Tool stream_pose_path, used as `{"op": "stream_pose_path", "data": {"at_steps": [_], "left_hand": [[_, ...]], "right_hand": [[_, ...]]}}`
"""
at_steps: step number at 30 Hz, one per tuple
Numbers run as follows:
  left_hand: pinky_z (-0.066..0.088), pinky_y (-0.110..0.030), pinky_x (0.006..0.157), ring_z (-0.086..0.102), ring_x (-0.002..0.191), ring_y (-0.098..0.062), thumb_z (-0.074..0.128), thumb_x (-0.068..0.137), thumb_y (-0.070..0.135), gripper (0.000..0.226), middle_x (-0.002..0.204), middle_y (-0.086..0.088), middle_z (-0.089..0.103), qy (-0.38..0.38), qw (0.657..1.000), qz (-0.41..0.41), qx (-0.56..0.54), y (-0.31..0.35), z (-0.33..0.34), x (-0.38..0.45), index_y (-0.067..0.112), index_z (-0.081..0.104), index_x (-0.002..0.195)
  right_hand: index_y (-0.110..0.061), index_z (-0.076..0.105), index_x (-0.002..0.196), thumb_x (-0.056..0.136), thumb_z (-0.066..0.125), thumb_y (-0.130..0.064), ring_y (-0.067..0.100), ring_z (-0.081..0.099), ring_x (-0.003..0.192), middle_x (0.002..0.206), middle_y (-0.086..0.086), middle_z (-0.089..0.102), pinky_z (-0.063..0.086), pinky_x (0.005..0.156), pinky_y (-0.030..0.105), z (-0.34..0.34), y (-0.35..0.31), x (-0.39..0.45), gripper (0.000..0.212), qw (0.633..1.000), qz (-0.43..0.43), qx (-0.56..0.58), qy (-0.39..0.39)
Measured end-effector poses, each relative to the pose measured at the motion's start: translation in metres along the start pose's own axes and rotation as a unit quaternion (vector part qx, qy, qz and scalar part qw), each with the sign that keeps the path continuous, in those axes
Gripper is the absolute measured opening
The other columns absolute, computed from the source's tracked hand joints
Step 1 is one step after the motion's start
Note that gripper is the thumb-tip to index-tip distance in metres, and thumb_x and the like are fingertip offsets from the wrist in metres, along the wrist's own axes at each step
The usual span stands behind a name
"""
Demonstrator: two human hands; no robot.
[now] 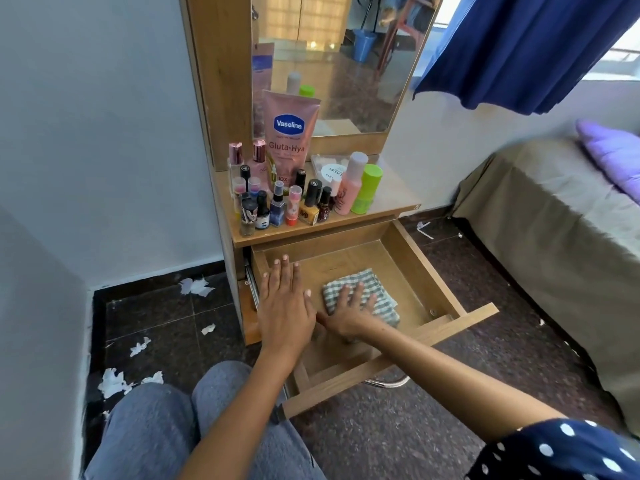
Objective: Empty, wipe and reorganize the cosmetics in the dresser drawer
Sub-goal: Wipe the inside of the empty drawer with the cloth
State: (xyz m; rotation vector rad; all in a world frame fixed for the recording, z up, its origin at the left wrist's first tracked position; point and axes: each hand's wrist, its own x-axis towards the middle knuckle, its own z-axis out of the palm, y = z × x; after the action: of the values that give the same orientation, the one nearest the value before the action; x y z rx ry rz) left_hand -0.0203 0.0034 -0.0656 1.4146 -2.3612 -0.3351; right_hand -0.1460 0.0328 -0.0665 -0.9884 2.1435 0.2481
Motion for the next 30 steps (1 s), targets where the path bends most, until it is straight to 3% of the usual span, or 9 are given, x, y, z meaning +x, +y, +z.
{"op": "stream_pose_path", "data": {"at_steps": [4,8,14,17,22,27,30], "left_hand": [[0.005,-0.039,0.120,0.010,0.146,-0.024,0.035,0.100,0.029,0.053,0.156,-0.012,0.018,0.001,1.000,-0.001,0.003,-0.001,0.002,0.001,0.009,0.027,0.148],[0.004,-0.038,0.119,0.010,0.146,-0.023,0.036,0.100,0.029,0.052,0.156,-0.012,0.019,0.003,1.000,-0.001,0.006,-0.002,0.003,0.001,0.009,0.028,0.148],[0.001,-0.037,0.119,0.007,0.146,-0.022,0.034,0.101,0.031,0.053,0.157,-0.010,0.016,0.004,1.000,0.003,0.005,-0.003,0.003,-0.001,0.010,0.025,0.148],[0.004,-0.038,0.119,0.011,0.146,-0.023,0.037,0.100,0.030,0.052,0.156,-0.012,0.020,0.011,1.000,0.002,0.003,-0.003,0.004,0.000,0.009,0.029,0.147],[0.004,-0.039,0.118,0.013,0.145,-0.024,0.037,0.100,0.030,0.051,0.155,-0.012,0.022,0.012,1.000,0.000,0.006,-0.003,0.005,0.001,0.009,0.031,0.146],[0.005,-0.038,0.118,0.015,0.145,-0.025,0.027,0.099,0.031,0.052,0.154,-0.013,0.024,0.020,1.000,0.003,0.011,-0.004,0.006,0.002,0.007,0.033,0.145],[0.008,-0.040,0.118,0.017,0.145,-0.025,0.025,0.096,0.033,0.056,0.154,-0.014,0.025,0.016,1.000,0.007,0.015,-0.004,0.005,0.001,0.007,0.035,0.145]], "right_hand": [[-0.019,-0.021,0.150,0.086,0.032,-0.076,0.042,-0.026,0.141,0.155,0.010,-0.032,-0.003,0.115,0.062,-0.025,0.021,0.010,0.100,0.997,-0.008,-0.011,0.078],[-0.024,-0.009,0.154,0.081,0.036,-0.080,0.043,-0.017,0.144,0.157,0.018,-0.025,0.003,0.116,0.062,-0.041,0.038,0.016,0.102,0.992,0.020,0.001,0.124],[-0.024,-0.015,0.151,0.064,0.042,-0.091,0.059,-0.007,0.139,0.153,0.030,-0.022,0.007,0.114,0.066,-0.035,0.042,0.004,0.124,0.986,0.142,0.001,0.084],[-0.017,-0.012,0.152,0.065,0.042,-0.091,0.056,0.002,0.141,0.155,0.034,-0.008,0.007,0.113,0.063,-0.037,0.043,0.000,0.126,0.983,0.170,-0.003,0.073],[-0.009,0.000,0.153,0.071,0.042,-0.087,0.053,0.025,0.137,0.154,0.032,0.016,0.023,0.112,0.062,-0.026,0.018,0.003,0.120,0.983,0.166,0.020,0.073],[-0.013,-0.009,0.152,0.088,0.037,-0.071,0.057,0.018,0.138,0.156,0.032,-0.003,0.026,0.111,0.061,0.002,-0.012,-0.023,0.099,0.992,0.118,-0.016,0.040],[-0.018,-0.012,0.152,0.091,0.044,-0.061,0.056,0.011,0.140,0.156,0.026,-0.018,0.028,0.111,0.060,0.003,-0.013,-0.025,0.093,0.992,0.118,0.028,0.024]]}}
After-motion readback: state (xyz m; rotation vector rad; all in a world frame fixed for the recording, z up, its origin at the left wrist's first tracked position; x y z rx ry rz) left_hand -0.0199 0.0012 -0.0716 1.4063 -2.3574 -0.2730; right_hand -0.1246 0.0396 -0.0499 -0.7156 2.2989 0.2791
